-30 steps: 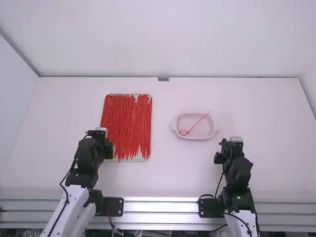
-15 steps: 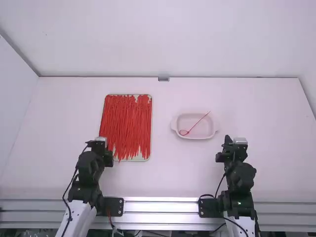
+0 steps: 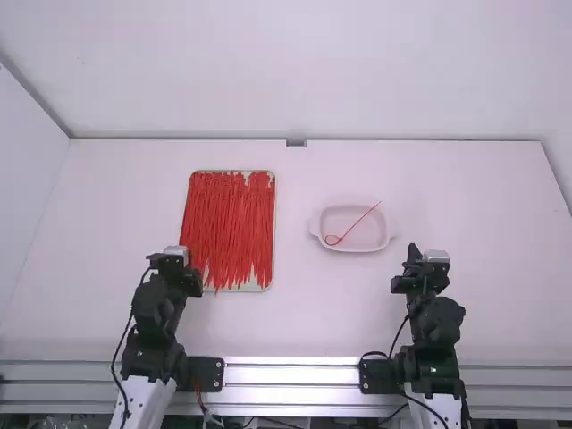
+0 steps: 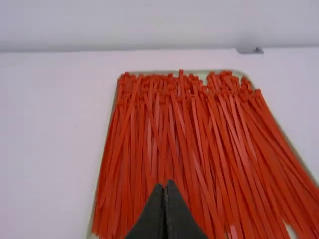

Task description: Fasten the cable tie

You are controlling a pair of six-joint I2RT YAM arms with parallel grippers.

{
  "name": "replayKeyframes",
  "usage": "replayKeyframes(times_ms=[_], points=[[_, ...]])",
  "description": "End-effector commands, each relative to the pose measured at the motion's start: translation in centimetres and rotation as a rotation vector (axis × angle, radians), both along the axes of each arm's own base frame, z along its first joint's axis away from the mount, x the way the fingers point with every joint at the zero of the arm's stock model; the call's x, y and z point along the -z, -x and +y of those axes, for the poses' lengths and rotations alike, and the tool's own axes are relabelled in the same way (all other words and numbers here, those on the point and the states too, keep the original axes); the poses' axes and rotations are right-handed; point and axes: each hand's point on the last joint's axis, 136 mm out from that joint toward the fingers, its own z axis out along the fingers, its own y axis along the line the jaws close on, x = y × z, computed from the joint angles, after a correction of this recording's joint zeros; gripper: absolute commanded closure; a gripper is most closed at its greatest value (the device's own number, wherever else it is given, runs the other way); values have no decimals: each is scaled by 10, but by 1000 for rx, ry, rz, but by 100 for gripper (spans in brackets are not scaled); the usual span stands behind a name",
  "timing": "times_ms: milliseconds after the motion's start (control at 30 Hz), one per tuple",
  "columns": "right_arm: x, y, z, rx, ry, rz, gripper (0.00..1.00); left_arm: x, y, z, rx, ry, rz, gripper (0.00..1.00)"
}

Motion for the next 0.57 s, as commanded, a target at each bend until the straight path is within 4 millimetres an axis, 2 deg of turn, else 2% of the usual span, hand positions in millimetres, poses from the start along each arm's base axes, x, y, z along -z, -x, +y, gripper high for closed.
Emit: replayKeyframes(times_ms=[0,367,533], points=[[5,0,1,-2,-5,8,100,-2,1,1,-6,-1,-20,100],[5,0,1,-2,-5,8,100,-31,2,1,-6,-1,-146,100],[5,0,1,-2,-5,8,100,-38,3,1,-6,-1,-178,100]])
